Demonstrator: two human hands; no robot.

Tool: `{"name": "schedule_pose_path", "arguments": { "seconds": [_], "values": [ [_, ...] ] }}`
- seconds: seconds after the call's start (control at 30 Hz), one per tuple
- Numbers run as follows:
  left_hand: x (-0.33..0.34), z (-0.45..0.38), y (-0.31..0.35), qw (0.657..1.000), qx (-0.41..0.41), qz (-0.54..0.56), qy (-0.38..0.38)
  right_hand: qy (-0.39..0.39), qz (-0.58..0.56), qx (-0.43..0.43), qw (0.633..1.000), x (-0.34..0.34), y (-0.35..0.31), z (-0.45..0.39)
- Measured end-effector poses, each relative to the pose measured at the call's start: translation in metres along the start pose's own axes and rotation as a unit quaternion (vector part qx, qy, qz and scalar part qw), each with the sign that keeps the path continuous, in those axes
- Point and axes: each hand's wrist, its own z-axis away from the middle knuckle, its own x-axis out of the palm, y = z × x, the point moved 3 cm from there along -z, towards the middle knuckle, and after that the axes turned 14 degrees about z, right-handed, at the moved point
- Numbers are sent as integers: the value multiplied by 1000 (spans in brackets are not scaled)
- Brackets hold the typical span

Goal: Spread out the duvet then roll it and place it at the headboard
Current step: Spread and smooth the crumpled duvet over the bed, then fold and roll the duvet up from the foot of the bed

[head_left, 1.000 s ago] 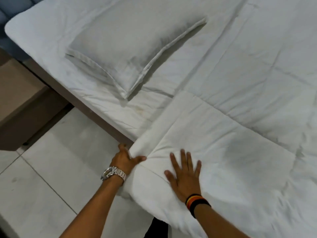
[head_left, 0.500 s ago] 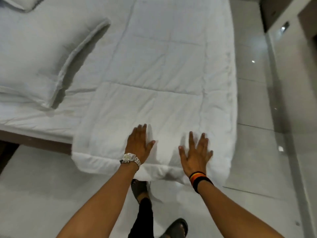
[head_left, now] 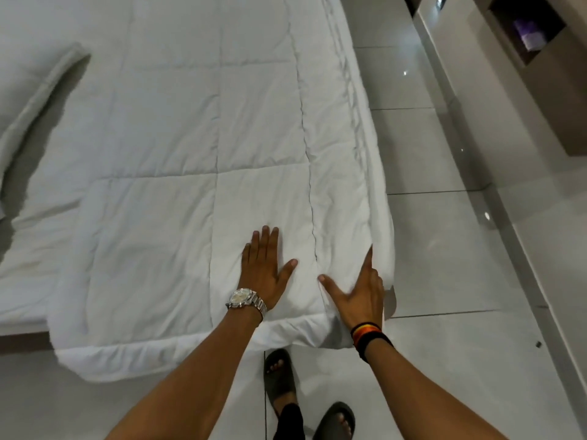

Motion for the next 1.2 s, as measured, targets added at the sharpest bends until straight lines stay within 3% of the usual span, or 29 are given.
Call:
{"name": "schedule_pose_path", "arguments": {
  "seconds": [0.23, 0.4, 0.6, 0.7, 0.8, 0.87, 0.9, 0.97, 1.03, 1.1, 1.2],
  "values": [
    [10, 4, 28, 1000, 12, -9, -14, -31, 42, -61, 997, -32, 5, -6],
    [46, 44, 64, 993, 21, -96, -70, -41, -39, -20, 998, -63, 60, 29],
    [62, 131, 61, 990, 45, -83, -105, -69, -25, 36, 997, -65, 73, 55],
    [33, 162, 22, 998, -6, -25, -62, -67, 7, 65, 996, -66, 81, 61],
    [-1, 188, -31, 987, -118, 95, 49, -74, -3, 144, 987, -51, 95, 84],
    [-22, 204, -67, 939, -212, 216, 163, -75, -70, 189, 977, -31, 91, 106],
    [-29, 211, -87, 896, -269, 275, 220, -81, -115, 212, 967, -16, 83, 116],
    [-38, 222, -129, 787, -397, 363, 303, -100, -198, 266, 938, 19, 65, 128],
    [-39, 230, -169, 684, -496, 419, 333, -101, -279, 329, 896, 54, 49, 134],
    [-38, 228, -205, 615, -526, 474, 347, -70, -356, 375, 853, 84, 34, 124],
    [-42, 204, -236, 561, -486, 559, 369, -6, -444, 385, 809, 106, 13, 92]
  ]
}}
